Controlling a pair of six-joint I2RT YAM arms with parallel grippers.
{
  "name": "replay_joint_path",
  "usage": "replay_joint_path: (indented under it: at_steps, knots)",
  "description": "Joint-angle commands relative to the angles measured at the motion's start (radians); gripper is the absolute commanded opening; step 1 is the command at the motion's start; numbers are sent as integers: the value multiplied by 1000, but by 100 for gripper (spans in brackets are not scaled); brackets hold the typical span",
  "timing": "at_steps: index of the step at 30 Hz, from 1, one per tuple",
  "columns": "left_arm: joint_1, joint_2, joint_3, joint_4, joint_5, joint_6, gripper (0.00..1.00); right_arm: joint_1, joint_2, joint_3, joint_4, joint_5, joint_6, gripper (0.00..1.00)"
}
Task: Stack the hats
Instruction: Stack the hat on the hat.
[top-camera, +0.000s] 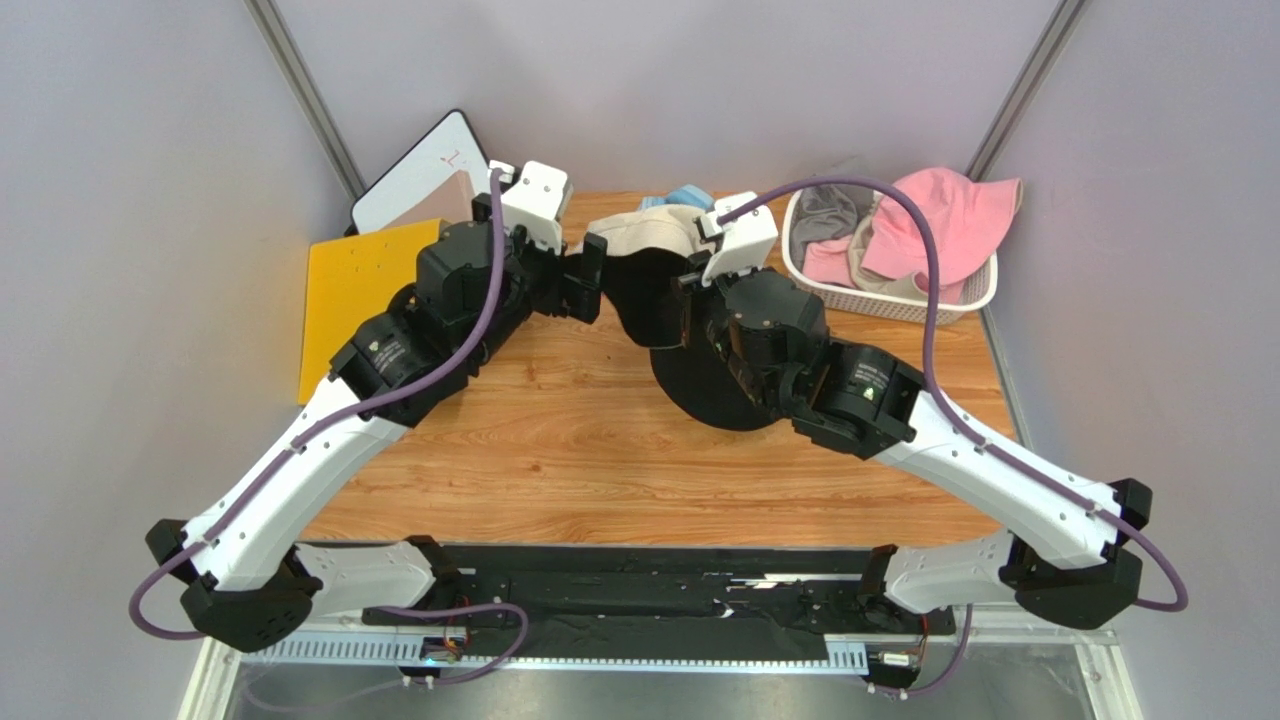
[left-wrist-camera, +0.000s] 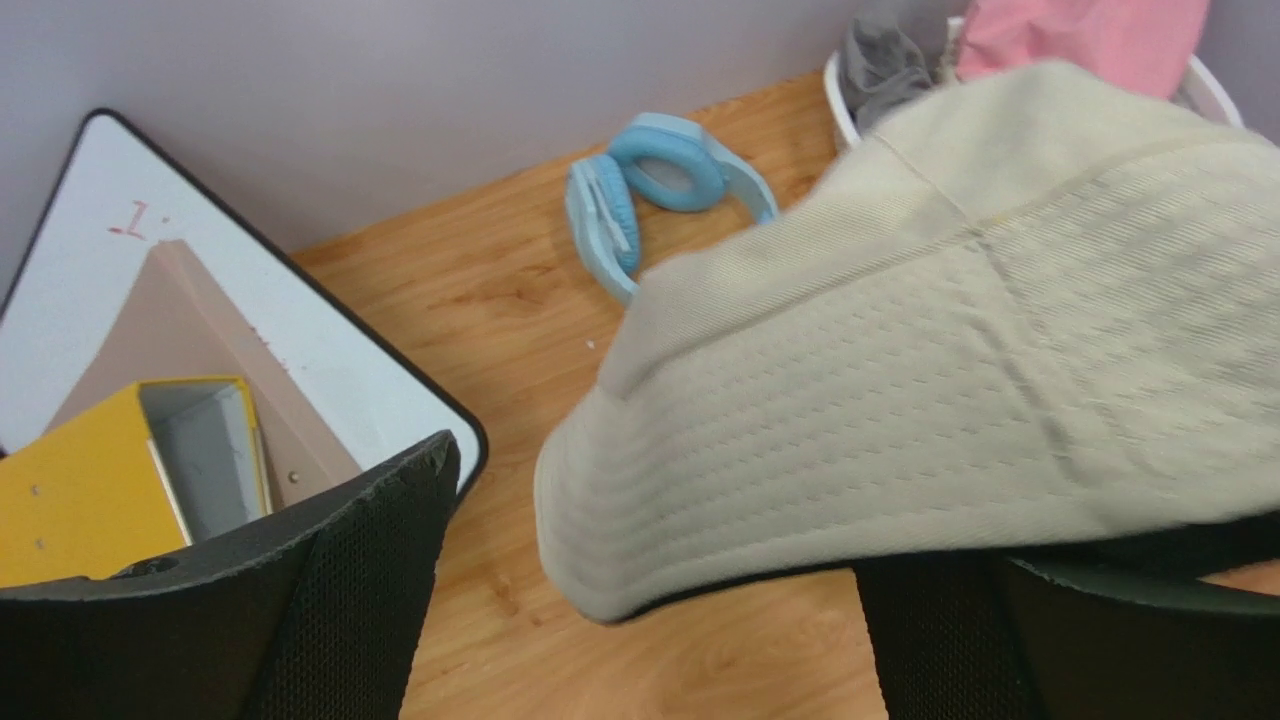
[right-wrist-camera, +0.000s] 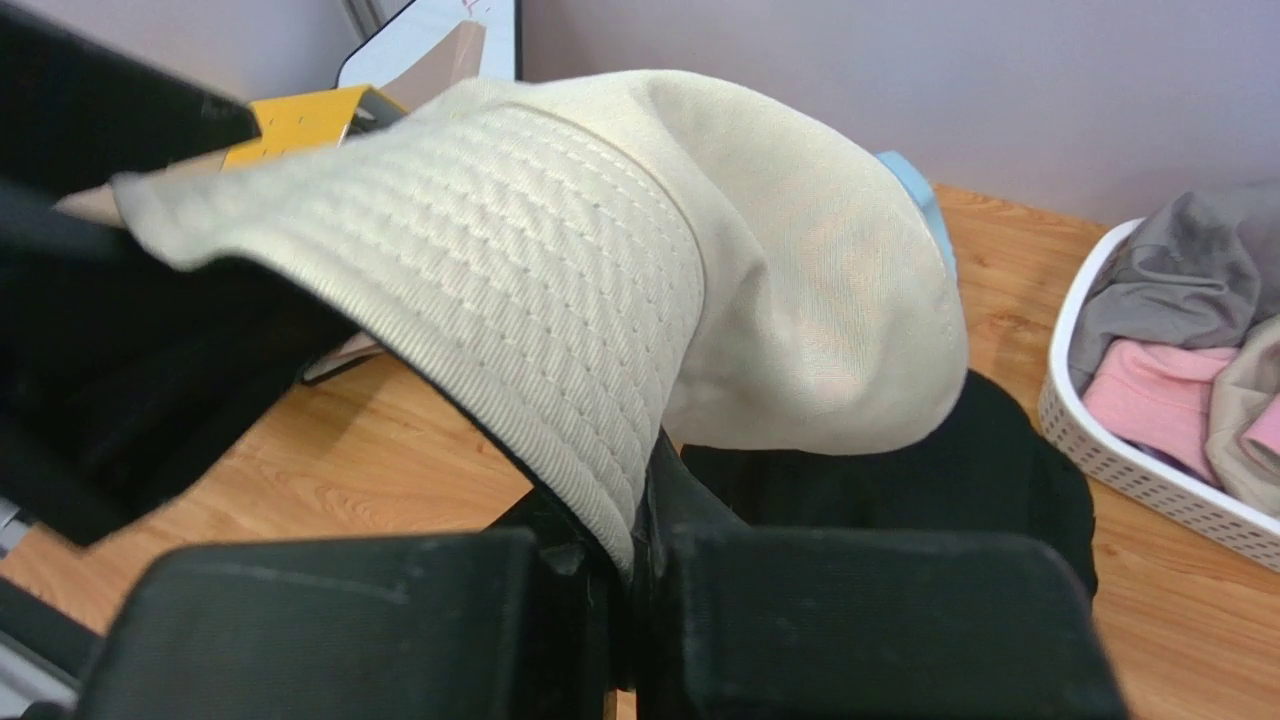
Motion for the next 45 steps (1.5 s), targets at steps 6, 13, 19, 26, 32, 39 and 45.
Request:
replay_joint_path:
  at_steps: [6, 13, 19, 26, 32, 39, 45]
  knots:
    - [38, -238, -92, -234, 303, -173, 100, -53, 133, 179, 50, 79, -92, 0]
    - [64, -374, -227, -202, 527, -371, 99, -54, 190, 212, 62, 62, -86, 0]
    - [65, -423, -435, 184, 682, -680, 99, -56, 153, 149, 104, 44, -58, 0]
    - [67, -452, -476, 349, 492, -839, 99, -54, 56, 17, 183, 26, -47, 0]
    - [67, -438, -519, 480, 446, -978, 99, -54, 21, -29, 210, 1, -12, 0]
    - [70, -389, -562, 597, 526, -1127, 99, -54, -4, -44, 213, 10, -4, 0]
    - [68, -395, -581, 599, 550, -1173, 100, -54, -2, -35, 214, 19, 0, 0]
